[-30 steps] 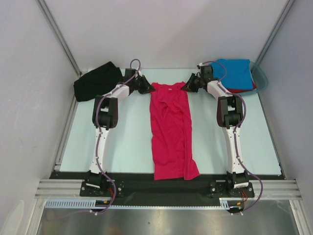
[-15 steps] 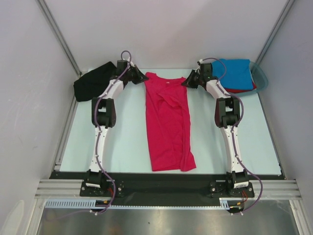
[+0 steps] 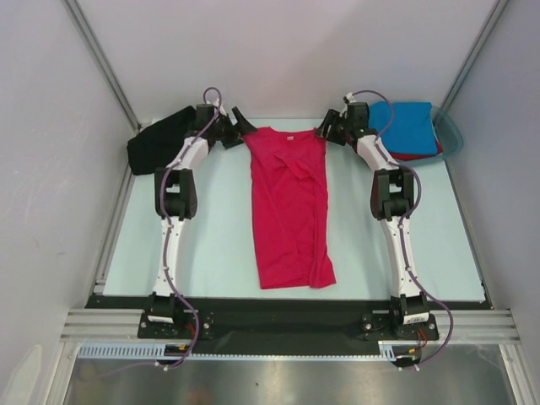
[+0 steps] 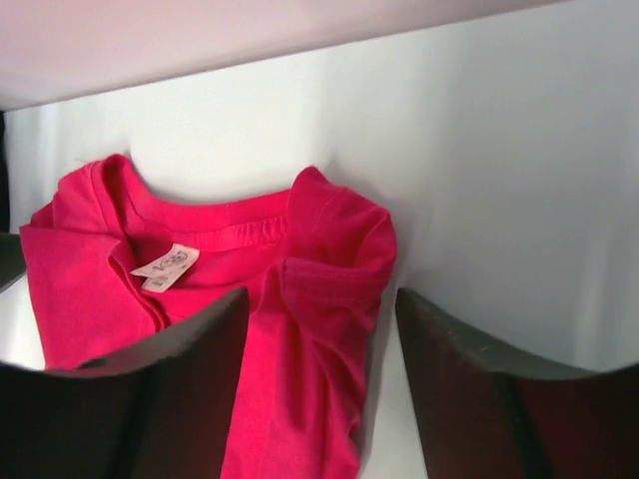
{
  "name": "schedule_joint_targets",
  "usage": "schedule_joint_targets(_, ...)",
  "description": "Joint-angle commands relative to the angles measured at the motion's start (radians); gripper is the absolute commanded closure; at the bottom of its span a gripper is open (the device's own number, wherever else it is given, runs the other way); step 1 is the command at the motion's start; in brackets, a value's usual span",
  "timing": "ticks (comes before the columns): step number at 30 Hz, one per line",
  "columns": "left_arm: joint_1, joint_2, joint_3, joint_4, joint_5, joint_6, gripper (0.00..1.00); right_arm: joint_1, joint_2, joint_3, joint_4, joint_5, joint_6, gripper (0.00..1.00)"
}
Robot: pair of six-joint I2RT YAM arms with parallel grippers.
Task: Fold and stack the t-shirts
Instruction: Fold the tshirt
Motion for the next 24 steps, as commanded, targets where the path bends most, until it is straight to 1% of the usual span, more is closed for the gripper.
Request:
schedule_joint_targets(1, -0.011, -0.136, -0.080, -0.010, -0.022, 0.104, 0.00, 0.007, -0.109, -0.046, -0.011, 0.079, -0.091, 0.32)
schedule_joint_targets(2, -0.014, -0.176, -0.175, -0.001, -0.033, 0.119, 0.00, 0.015, -0.137, -0.076, 0.000, 0.091, -0.107, 0.30)
schedule_joint_targets(3, -0.019, -0.254, -0.223, 0.013, -0.045, 0.139, 0.00, 0.021, -0.163, -0.120, 0.000, 0.105, -0.139, 0.29)
schedule_joint_targets(4, -0.030, -0.291, -0.269, 0.015, -0.065, 0.147, 0.00, 0.027, -0.191, -0.131, -0.014, 0.151, -0.157, 0.28)
schedule_joint_targets(5, -0.036, -0.328, -0.360, 0.019, -0.074, 0.154, 0.00, 0.048, -0.237, -0.139, -0.032, 0.176, -0.177, 0.29)
schedule_joint_targets(6, -0.044, -0.409, -0.411, 0.038, -0.081, 0.162, 0.00, 0.056, -0.265, -0.166, -0.061, 0.194, -0.206, 0.29)
schedule_joint_targets(7, -0.062, -0.448, -0.521, 0.050, -0.094, 0.165, 0.00, 0.077, -0.315, -0.183, -0.073, 0.225, -0.217, 0.29)
schedule_joint_targets(9, -0.082, -0.535, -0.637, 0.106, -0.110, 0.151, 0.00, 0.100, -0.380, -0.234, -0.090, 0.245, -0.245, 0.28)
schedule_joint_targets(10, -0.105, -0.610, -0.688, 0.116, -0.110, 0.144, 0.00, 0.110, -0.413, -0.301, -0.089, 0.259, -0.246, 0.29)
schedule_joint_targets(11, -0.116, -0.646, -0.776, 0.124, -0.116, 0.136, 0.00, 0.130, -0.480, -0.329, -0.094, 0.269, -0.242, 0.29)
schedule_joint_targets(12, -0.128, -0.673, -0.821, 0.115, -0.116, 0.128, 0.00, 0.140, -0.512, -0.356, -0.122, 0.286, -0.230, 0.29)
schedule_joint_targets(13, -0.158, -0.739, -0.908, 0.108, -0.114, 0.128, 0.00, 0.148, -0.550, -0.423, -0.136, 0.298, -0.225, 0.29)
schedule_joint_targets(14, -0.177, -0.770, -0.955, 0.102, -0.142, 0.128, 0.00, 0.160, -0.584, -0.454, -0.155, 0.317, -0.213, 0.30)
schedule_joint_targets(15, -0.194, -0.805, -1.001, 0.090, -0.159, 0.124, 0.00, 0.180, -0.660, -0.497, -0.204, 0.341, -0.208, 0.30)
schedule_joint_targets(16, -0.218, -0.863, -1.100, 0.094, -0.176, 0.109, 0.00, 0.193, -0.702, -0.599, -0.206, 0.349, -0.187, 0.30)
schedule_joint_targets(17, -0.228, -0.899, -1.158, 0.136, -0.159, 0.072, 0.00, 0.202, -0.743, -0.657, -0.227, 0.378, -0.170, 0.30)
schedule_joint_targets(18, -0.234, -0.927, -1.215, 0.157, -0.133, 0.058, 0.00, 0.216, -0.836, -0.712, -0.233, 0.381, -0.159, 0.30)
schedule_joint_targets(19, -0.244, -0.956, -1.330, 0.171, -0.122, 0.049, 0.00, 0.223, -0.884, -0.776, -0.226, 0.394, -0.139, 0.30)
schedule_joint_targets(20, -0.251, -1.033, -1.389, 0.182, -0.122, 0.044, 0.00, 0.229, -0.938, -0.915, -0.222, 0.412, -0.122, 0.30)
schedule_joint_targets(21, -0.260, -1.074, -1.450, 0.193, -0.146, 0.038, 0.00, 0.225, -1.016, -0.971, -0.245, 0.398, -0.099, 0.30)
schedule_joint_targets(22, -0.274, -1.124, -1.573, 0.209, -0.154, 0.030, 0.00, 0.222, -1.062, -1.046, -0.245, 0.374, -0.082, 0.30)
schedule_joint_targets(23, -0.280, -1.210, -1.635, 0.261, -0.160, -0.002, 0.00, 0.217, -1.102, -1.156, -0.258, 0.362, -0.063, 0.30)
schedule_joint_targets(24, -0.294, -1.256, -1.694, 0.291, -0.162, -0.014, 0.00, 0.208, -1.174, -1.220, -0.262, 0.325, -0.044, 0.30)
